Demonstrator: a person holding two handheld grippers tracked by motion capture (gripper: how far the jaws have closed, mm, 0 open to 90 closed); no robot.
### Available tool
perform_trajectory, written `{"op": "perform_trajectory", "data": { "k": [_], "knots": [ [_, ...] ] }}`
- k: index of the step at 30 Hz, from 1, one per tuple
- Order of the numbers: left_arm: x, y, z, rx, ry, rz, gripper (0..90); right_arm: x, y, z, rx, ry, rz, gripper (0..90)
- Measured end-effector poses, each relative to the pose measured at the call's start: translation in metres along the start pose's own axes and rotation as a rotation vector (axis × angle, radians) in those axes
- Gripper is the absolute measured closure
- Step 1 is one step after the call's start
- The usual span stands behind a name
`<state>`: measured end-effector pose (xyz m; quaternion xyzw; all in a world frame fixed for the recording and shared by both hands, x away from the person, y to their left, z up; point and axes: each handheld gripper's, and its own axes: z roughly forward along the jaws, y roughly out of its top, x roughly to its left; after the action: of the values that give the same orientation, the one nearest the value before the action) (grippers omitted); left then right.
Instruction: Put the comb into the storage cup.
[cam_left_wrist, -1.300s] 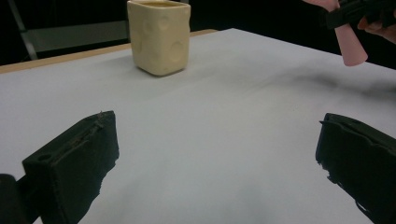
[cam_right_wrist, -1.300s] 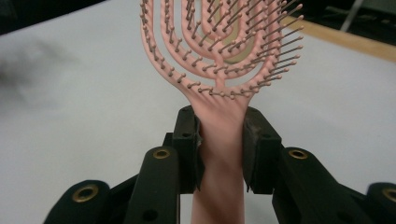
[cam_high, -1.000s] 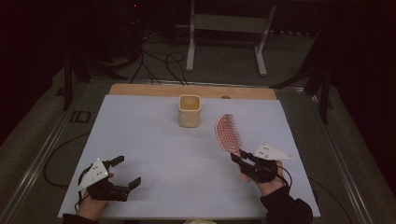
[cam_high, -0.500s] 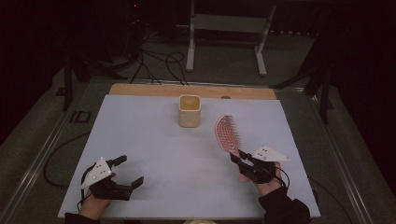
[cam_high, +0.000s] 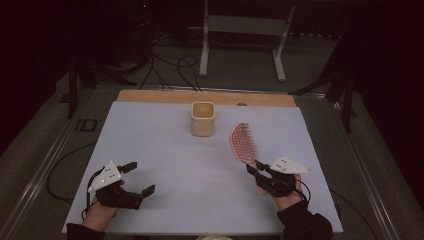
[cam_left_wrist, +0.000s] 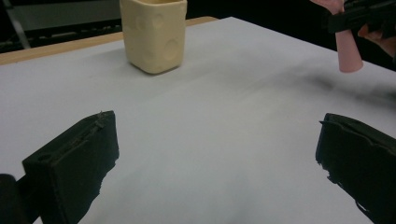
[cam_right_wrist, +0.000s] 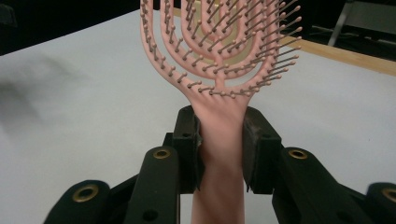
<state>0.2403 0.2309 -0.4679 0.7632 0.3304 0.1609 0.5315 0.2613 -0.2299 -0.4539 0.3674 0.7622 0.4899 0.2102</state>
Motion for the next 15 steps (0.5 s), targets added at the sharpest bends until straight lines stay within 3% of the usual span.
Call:
{"op": "perform_trajectory", "data": {
  "k": [15],
  "knots": [
    [-0.002, 0.043, 0.006, 0.016, -0.039, 0.023, 0.2, 0.001, 0.001, -0.001, -0.008, -0.015, -0.004, 70.5]
  ]
}}
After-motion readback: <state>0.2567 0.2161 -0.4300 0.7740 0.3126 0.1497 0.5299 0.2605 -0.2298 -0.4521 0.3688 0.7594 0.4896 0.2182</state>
